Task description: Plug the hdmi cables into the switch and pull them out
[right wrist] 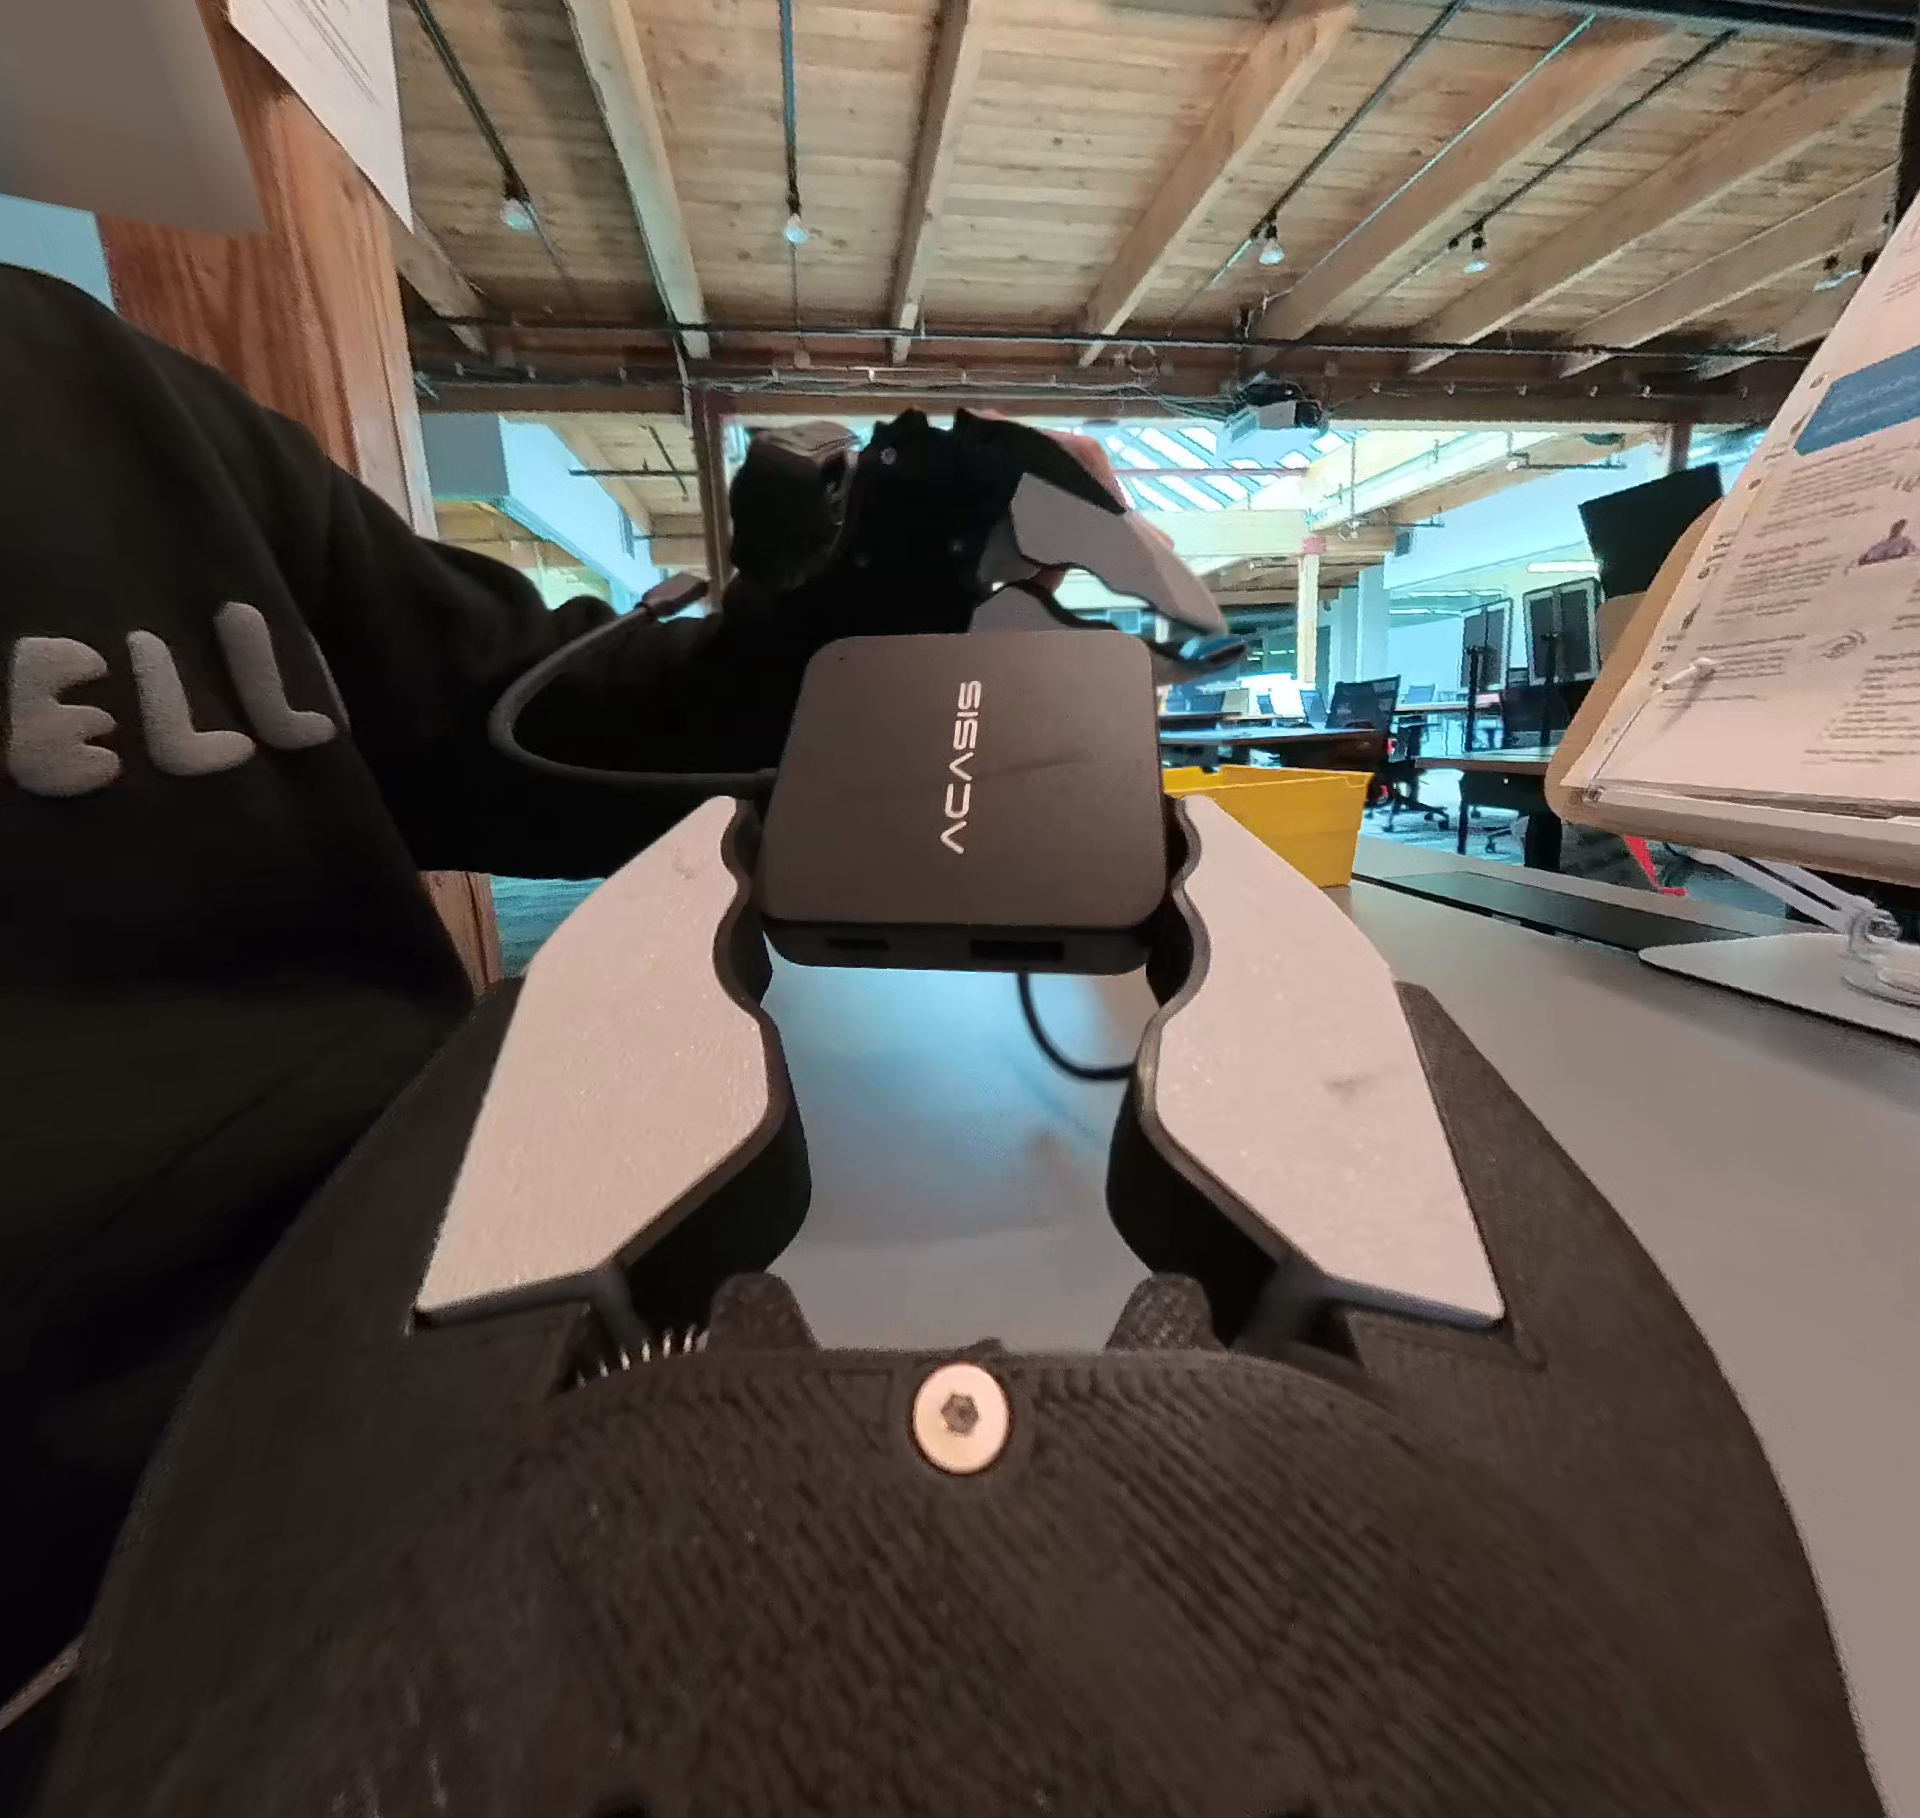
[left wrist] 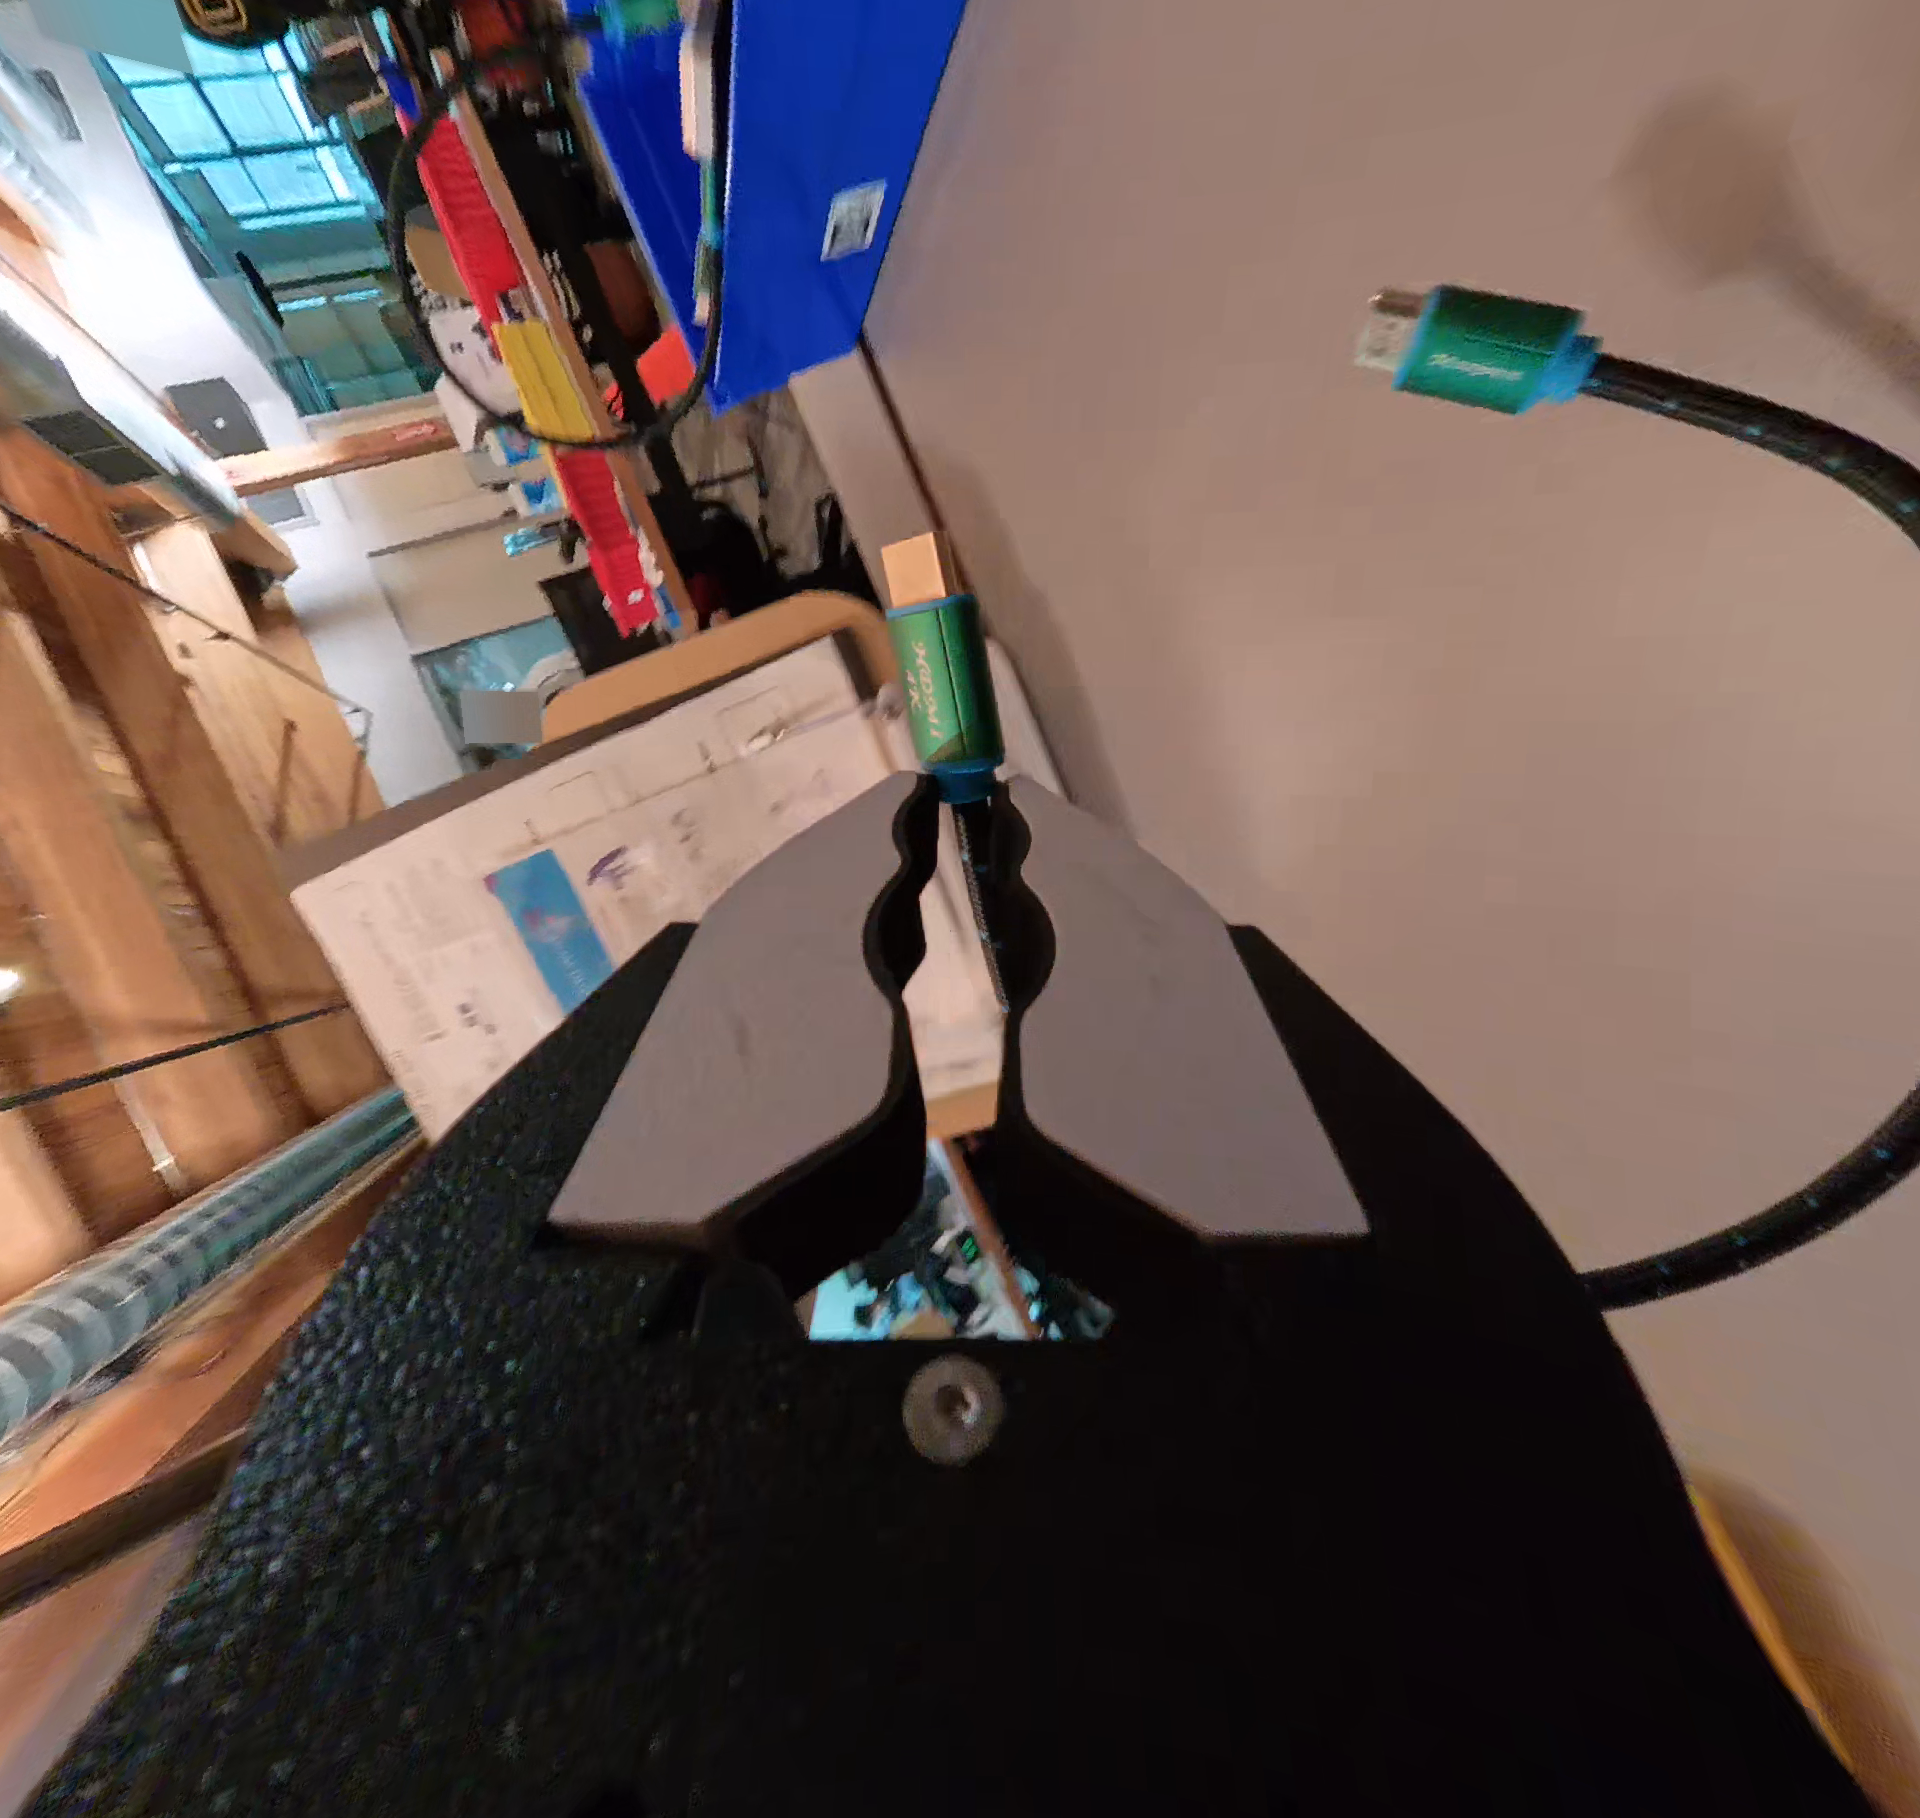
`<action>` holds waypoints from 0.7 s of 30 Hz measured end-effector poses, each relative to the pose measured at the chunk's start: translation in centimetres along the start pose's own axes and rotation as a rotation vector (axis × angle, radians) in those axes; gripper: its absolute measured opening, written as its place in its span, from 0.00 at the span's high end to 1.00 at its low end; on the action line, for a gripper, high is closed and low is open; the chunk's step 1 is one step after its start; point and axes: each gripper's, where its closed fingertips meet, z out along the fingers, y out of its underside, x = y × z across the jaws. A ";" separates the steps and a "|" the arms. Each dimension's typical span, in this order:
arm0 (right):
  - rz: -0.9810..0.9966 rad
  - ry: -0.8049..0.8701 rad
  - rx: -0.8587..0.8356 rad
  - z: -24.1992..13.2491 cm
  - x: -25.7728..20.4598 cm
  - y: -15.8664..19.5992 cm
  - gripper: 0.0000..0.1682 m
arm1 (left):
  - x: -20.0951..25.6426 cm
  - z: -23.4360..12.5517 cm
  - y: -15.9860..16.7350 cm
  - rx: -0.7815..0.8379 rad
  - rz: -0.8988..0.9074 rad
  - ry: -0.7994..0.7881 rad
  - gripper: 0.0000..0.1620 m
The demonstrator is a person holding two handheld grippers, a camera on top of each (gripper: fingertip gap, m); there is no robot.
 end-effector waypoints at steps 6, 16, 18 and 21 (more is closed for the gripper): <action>-0.089 0.116 -0.184 -0.9 1.5 1.9 0.56 | -4.0 -1.7 3.1 -0.024 -0.096 -0.006 0.94; -0.181 0.129 -0.357 1.2 1.0 3.5 0.56 | -0.2 -1.4 -7.2 0.132 0.209 0.018 0.94; -0.165 0.116 -0.332 1.5 0.8 3.2 0.56 | 0.1 -1.4 -8.1 0.120 0.249 -0.012 0.94; -0.149 0.103 -0.296 1.6 0.7 3.0 0.56 | 0.6 -1.5 -8.9 0.087 0.291 -0.007 0.94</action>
